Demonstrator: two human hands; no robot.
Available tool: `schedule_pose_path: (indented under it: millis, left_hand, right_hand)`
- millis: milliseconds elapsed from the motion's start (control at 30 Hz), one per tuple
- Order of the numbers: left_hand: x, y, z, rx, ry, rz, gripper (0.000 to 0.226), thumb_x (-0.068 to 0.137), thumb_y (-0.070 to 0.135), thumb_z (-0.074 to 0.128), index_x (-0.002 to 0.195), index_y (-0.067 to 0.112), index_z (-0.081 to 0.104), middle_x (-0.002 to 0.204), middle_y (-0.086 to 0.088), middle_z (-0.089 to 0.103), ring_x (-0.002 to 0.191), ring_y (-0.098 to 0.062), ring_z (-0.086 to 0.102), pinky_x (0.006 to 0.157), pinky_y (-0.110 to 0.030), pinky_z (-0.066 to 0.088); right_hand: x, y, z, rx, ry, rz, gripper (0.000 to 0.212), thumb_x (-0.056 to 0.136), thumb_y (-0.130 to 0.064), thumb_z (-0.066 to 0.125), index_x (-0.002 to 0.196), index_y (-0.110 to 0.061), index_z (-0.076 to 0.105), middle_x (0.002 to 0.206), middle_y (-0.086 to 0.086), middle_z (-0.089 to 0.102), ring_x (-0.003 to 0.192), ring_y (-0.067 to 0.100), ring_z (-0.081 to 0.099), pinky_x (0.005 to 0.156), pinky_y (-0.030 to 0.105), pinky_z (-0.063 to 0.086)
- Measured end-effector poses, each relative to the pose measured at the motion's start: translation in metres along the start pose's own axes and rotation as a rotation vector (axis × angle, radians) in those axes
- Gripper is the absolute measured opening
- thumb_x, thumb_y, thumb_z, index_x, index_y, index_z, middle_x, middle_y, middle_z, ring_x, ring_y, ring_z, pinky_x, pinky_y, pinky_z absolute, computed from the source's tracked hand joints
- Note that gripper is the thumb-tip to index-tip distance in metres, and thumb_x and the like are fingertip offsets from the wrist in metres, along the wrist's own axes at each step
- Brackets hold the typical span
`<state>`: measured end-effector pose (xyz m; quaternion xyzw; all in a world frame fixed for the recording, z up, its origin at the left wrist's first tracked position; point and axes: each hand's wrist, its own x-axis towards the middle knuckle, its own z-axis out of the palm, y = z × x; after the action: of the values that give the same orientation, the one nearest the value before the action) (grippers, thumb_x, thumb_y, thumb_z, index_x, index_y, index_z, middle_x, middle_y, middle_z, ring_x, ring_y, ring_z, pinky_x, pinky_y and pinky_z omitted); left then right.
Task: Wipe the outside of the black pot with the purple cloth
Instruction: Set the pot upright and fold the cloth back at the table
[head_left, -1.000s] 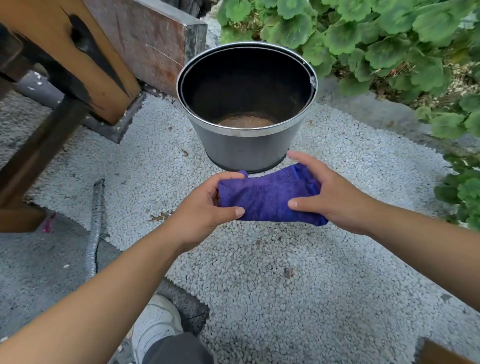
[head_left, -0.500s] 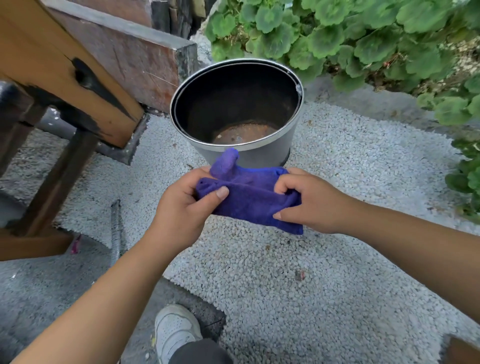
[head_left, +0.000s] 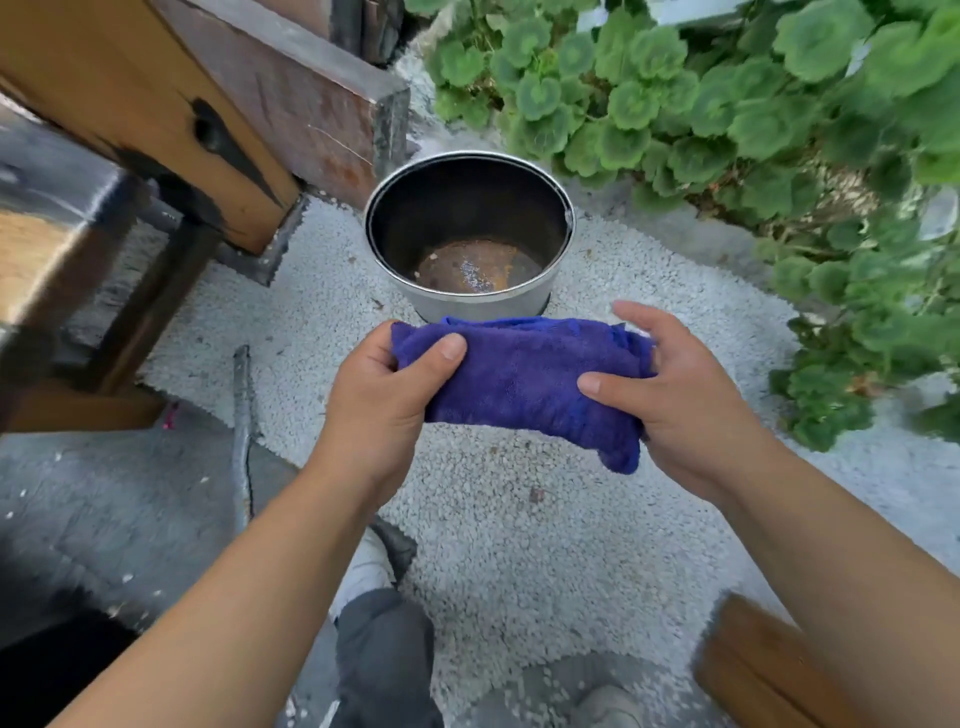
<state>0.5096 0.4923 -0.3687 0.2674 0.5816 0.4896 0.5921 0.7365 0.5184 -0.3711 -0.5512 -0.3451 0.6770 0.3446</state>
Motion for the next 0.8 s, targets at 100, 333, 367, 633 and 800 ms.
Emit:
schedule_pose_path:
  millis: [100, 333, 367, 633, 800]
  left_hand:
    - [-0.034, 0.052, 0.011, 0.021, 0.073, -0.083, 0.014, 0.072, 0.028, 0.074, 0.081, 0.022, 0.064, 0.075, 0.001, 0.066, 0.07, -0.013, 0.061, 0.062, -0.027, 0.051]
    - [-0.184, 0.214, -0.008, -0.21, -0.008, -0.412, 0.038, 0.072, 0.014, 0.08, 0.109, 0.005, 0.073, 0.115, -0.02, 0.069, 0.096, -0.029, 0.066, 0.092, -0.042, 0.045]
    - [-0.218, 0.237, -0.016, -0.229, 0.008, -0.411, 0.042, 0.073, 0.011, 0.08, 0.113, 0.006, 0.07, 0.119, -0.021, 0.067, 0.098, -0.031, 0.064, 0.09, -0.041, 0.044]
    - [-0.448, 0.343, -0.084, -0.354, 0.354, -0.111, 0.037, 0.073, 0.007, 0.071, 0.11, 0.002, 0.07, 0.108, -0.019, 0.073, 0.094, -0.027, 0.073, 0.077, -0.035, 0.06]
    - [-0.56, 0.362, -0.144, -0.382, 0.615, -0.031, 0.016, 0.081, 0.006, 0.068, 0.096, 0.007, 0.073, 0.094, -0.01, 0.077, 0.075, -0.017, 0.073, 0.064, -0.027, 0.058]
  right_hand:
    - [-0.034, -0.048, 0.012, -0.066, -0.021, -0.032, 0.039, 0.067, -0.012, 0.074, 0.101, -0.029, 0.069, 0.096, -0.002, 0.075, 0.087, 0.015, 0.071, 0.069, 0.028, 0.055]
    - [-0.163, -0.196, 0.066, -0.122, -0.215, -0.044, 0.043, 0.067, -0.016, 0.075, 0.099, -0.044, 0.071, 0.104, 0.001, 0.072, 0.088, 0.013, 0.071, 0.068, 0.026, 0.055]
    - [-0.187, -0.218, 0.078, -0.119, -0.286, -0.024, 0.054, 0.064, -0.013, 0.078, 0.105, -0.046, 0.068, 0.112, 0.004, 0.068, 0.094, 0.016, 0.071, 0.07, 0.029, 0.055]
    - [-0.345, -0.307, 0.214, -0.255, -0.607, 0.003, 0.038, 0.068, -0.003, 0.073, 0.1, -0.022, 0.072, 0.101, 0.016, 0.074, 0.084, 0.026, 0.07, 0.068, 0.039, 0.053]
    - [-0.425, -0.298, 0.32, -0.289, -0.742, 0.053, 0.027, 0.089, 0.011, 0.055, 0.106, -0.008, 0.065, 0.101, 0.016, 0.074, 0.09, 0.026, 0.07, 0.07, 0.033, 0.055]
